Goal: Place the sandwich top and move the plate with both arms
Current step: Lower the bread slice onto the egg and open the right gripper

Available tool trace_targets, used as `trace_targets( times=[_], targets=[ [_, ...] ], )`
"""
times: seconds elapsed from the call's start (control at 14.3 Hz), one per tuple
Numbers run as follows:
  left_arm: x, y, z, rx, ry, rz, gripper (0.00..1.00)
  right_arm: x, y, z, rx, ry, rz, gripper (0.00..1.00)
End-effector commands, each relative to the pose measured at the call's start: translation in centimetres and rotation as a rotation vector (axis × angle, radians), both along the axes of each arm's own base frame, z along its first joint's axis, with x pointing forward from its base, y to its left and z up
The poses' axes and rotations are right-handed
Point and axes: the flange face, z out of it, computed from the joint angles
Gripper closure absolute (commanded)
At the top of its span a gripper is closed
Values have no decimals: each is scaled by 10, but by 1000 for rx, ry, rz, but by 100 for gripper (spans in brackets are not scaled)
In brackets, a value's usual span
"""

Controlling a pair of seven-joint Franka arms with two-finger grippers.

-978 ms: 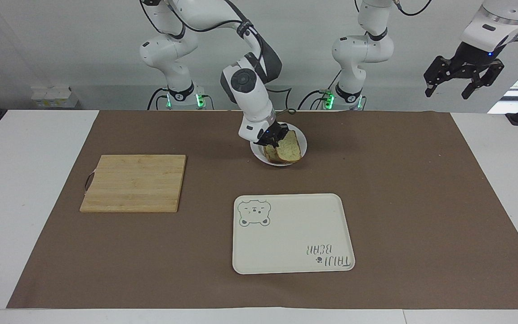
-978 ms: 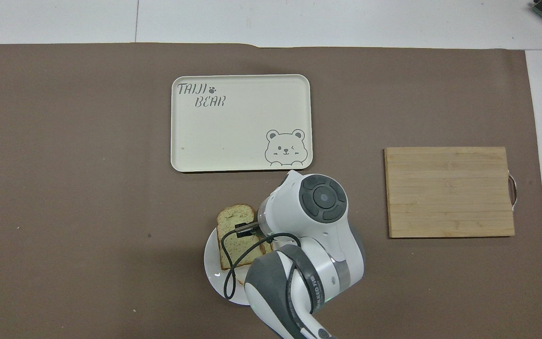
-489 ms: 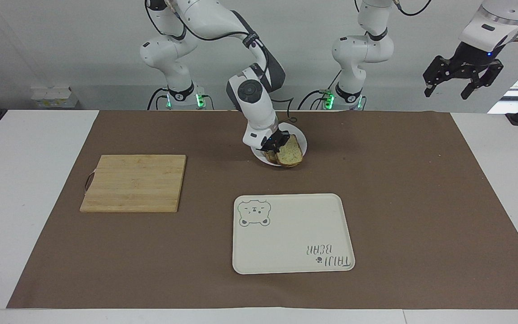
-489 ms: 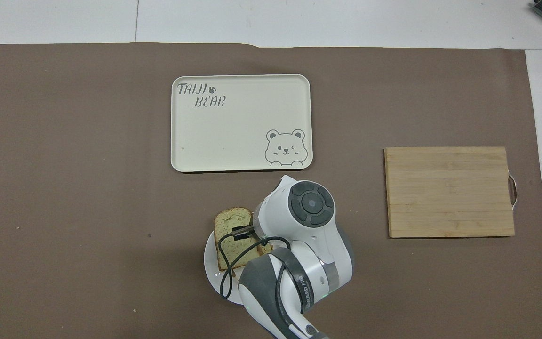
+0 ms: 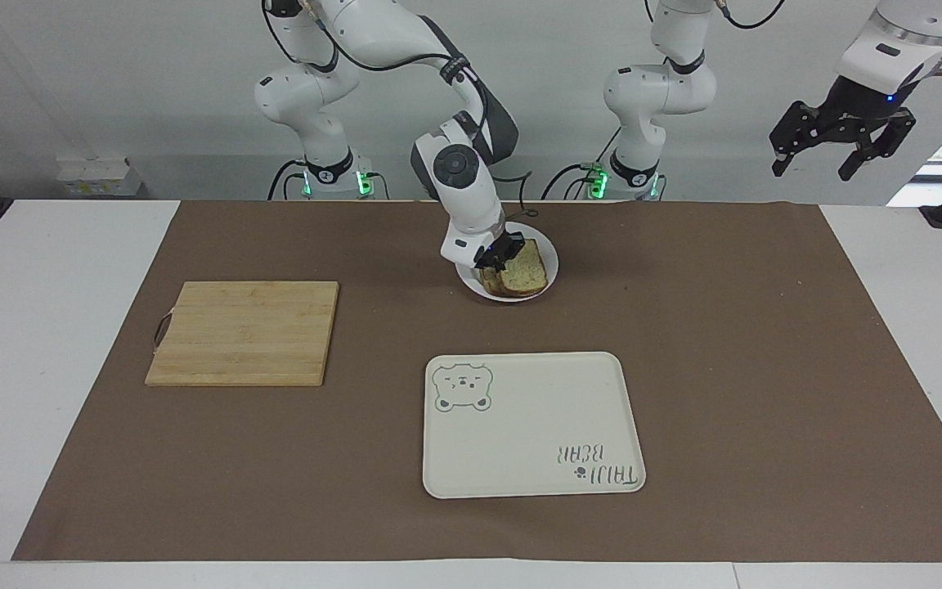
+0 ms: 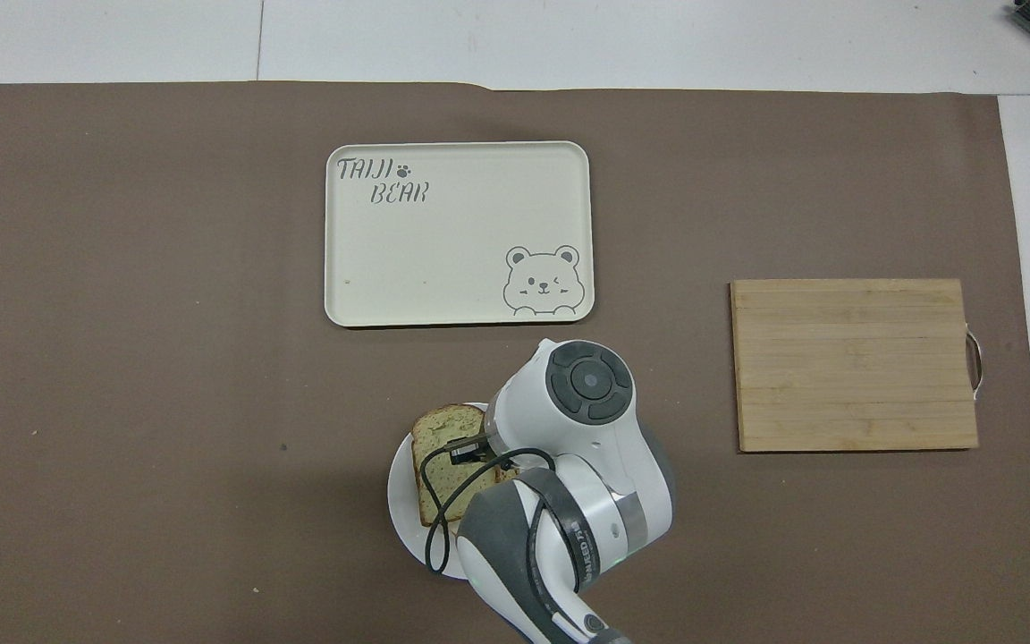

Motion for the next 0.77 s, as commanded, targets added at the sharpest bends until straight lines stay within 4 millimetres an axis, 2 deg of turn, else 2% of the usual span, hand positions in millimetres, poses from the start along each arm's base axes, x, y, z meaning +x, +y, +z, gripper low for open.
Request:
trace_targets(
  times=[0.0,0.07,0.14,0.21,0.35,0.7],
  targets=[
    [-6,1,0,-14,-1,-14,0,-5,-9,3,12,21,-36,100],
    [-6,1,0,-14,-2,-12,0,-2,-12,2,10,23,-48,100],
    [-6,1,0,-14,-1,-12,0,7,-19,1,10,22,-72,60],
    [-6,1,0,-14,-1,-11,0,11,-24,1,9,16,-72,1],
    [-6,1,0,-14,-1,-12,0,21,-23,8,14,-9,-72,0],
    [-6,0,0,-14,-1,-6,0,60,-67,49,35,-74,-145,0]
  ],
)
